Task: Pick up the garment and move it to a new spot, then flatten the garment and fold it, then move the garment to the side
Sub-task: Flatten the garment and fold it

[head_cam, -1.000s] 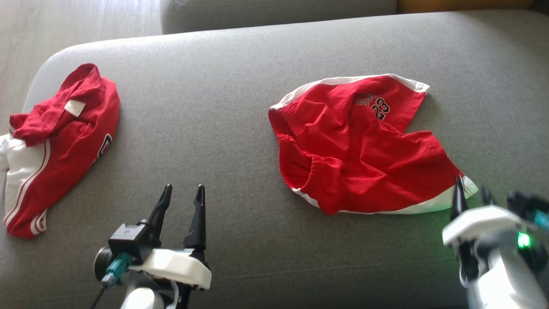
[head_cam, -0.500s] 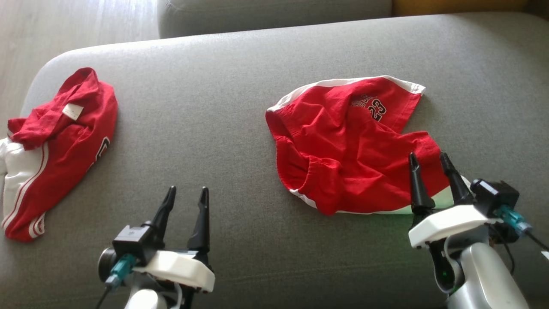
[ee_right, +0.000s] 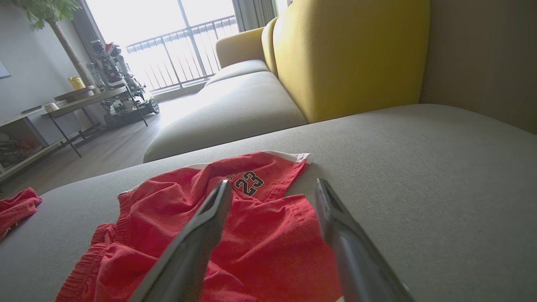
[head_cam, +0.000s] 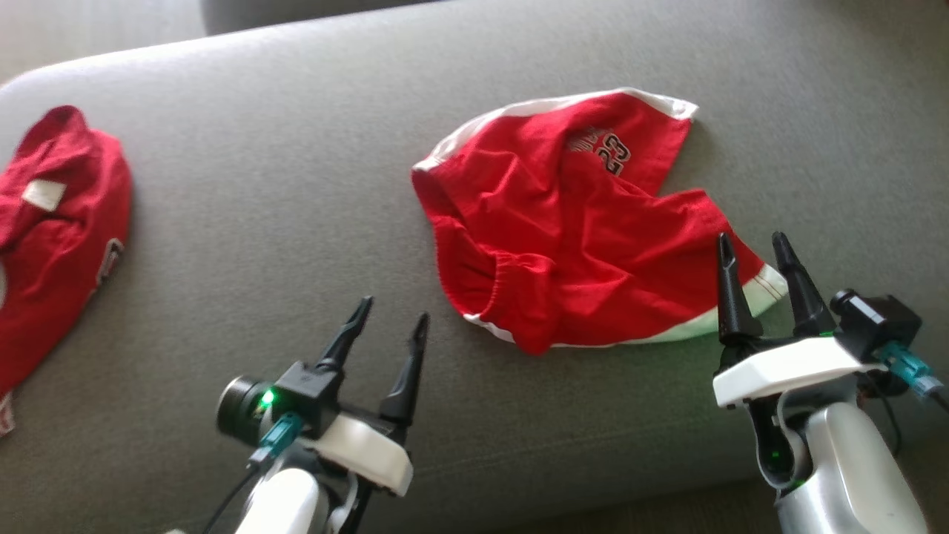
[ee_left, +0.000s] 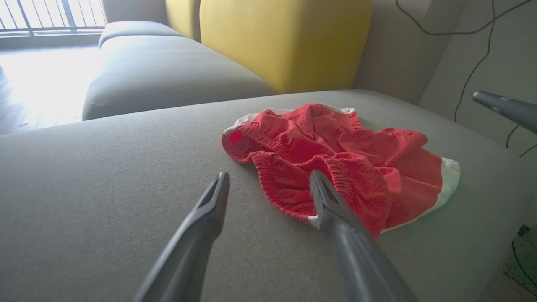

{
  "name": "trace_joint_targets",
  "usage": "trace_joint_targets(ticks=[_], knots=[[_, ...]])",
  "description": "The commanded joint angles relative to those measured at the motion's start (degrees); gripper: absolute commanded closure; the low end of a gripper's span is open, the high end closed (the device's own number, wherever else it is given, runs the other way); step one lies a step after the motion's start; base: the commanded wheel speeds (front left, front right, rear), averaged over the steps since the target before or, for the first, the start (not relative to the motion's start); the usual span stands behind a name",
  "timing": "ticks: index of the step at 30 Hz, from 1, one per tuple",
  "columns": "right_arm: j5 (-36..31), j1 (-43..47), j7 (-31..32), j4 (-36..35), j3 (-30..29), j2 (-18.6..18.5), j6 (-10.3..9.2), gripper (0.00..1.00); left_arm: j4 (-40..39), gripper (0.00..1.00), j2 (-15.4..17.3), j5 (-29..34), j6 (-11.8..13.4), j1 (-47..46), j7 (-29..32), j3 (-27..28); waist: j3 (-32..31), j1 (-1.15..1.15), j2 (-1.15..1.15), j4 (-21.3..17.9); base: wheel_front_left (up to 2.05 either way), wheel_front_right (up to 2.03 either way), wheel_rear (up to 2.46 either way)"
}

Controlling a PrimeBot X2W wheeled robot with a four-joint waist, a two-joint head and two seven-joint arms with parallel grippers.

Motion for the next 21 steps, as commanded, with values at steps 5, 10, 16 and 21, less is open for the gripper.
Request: trace_joint_targets(ticks=[5, 10, 16, 21], knots=[[1.0, -3.1, -0.5, -3.0, 1.1, 0.1, -0.01, 0.0, 0.8, 0.0, 0.1, 1.4, -1.8, -5.2, -0.7, -1.0, 3.4, 0.0, 0.0, -3.5, 0.0, 0.0, 0.0], [1.8, -3.7, -0.5, -3.5, 1.2, 0.1, -0.01, 0.0, 3.2, 0.0, 0.5, 2.8, -2.8, -7.9, -0.7, -3.8, 5.3, 0.0, 0.0, -5.5, 0.0, 0.0, 0.0], [2.8, -4.3, -0.5, -3.5, 1.4, 0.1, -0.01, 0.0, 4.8, 0.0, 1.6, 3.9, -3.3, -9.6, -0.7, -6.0, 6.6, 0.0, 0.0, -7.0, 0.0, 0.0, 0.0], [3.2, -4.3, -0.5, -3.5, 2.1, 0.1, -0.01, 0.0, 7.7, 0.0, 3.3, 6.5, -2.7, -10.3, -0.7, -7.4, 6.9, 0.0, 0.0, -7.9, 0.0, 0.0, 0.0]])
